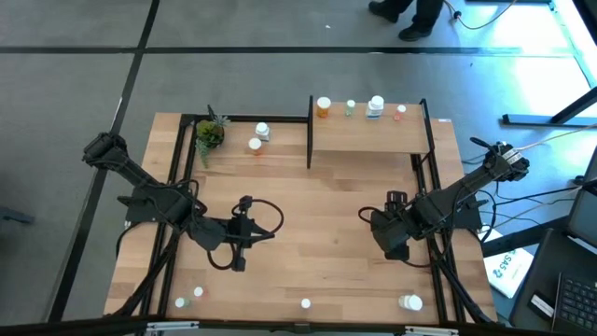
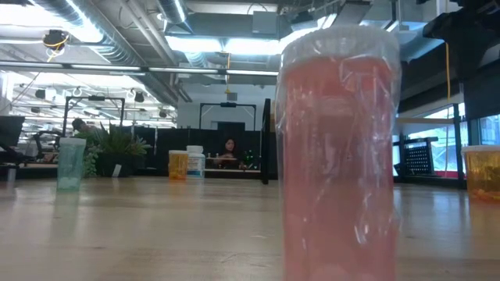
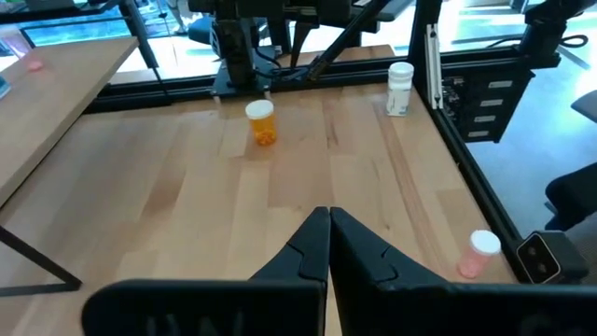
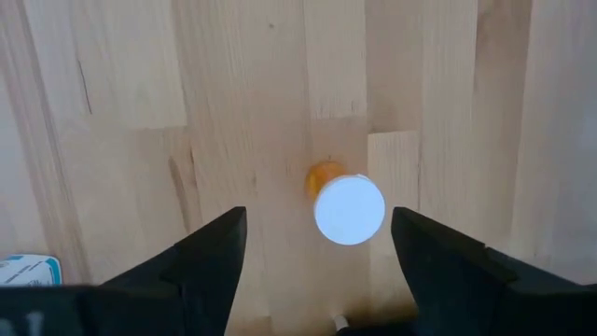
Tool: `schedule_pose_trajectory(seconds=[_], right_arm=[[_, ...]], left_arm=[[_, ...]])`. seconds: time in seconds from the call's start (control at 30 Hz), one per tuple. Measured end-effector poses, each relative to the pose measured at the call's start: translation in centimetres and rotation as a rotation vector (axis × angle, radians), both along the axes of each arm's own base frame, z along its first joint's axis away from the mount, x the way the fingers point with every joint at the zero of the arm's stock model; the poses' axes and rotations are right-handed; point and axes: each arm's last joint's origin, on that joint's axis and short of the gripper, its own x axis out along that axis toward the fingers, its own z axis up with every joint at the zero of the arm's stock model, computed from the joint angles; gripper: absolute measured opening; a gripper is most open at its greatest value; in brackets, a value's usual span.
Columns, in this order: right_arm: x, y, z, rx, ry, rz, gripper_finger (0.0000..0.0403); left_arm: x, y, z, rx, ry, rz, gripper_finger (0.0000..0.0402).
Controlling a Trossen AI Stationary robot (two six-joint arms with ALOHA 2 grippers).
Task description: Pick and place medicine bottles onto shelf by color
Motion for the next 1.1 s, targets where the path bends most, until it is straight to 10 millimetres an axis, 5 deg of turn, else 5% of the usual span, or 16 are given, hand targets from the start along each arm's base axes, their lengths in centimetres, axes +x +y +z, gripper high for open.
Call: schedule_pose_trajectory(seconds=[0.93,1.1], right_arm=[[0.32,0.25,0.03,0.044,-0.033,-0.054,0.027],[0.31,0.2,0.03,0.032,-0.037,-0.059,0.0306]], left_arm=[[-0.01,-0.02,0.0,-0.002,0.001,-0.001,0.0],[-0.01,-0.02,0.0,-0.002,0.001,-0.001,0.0]])
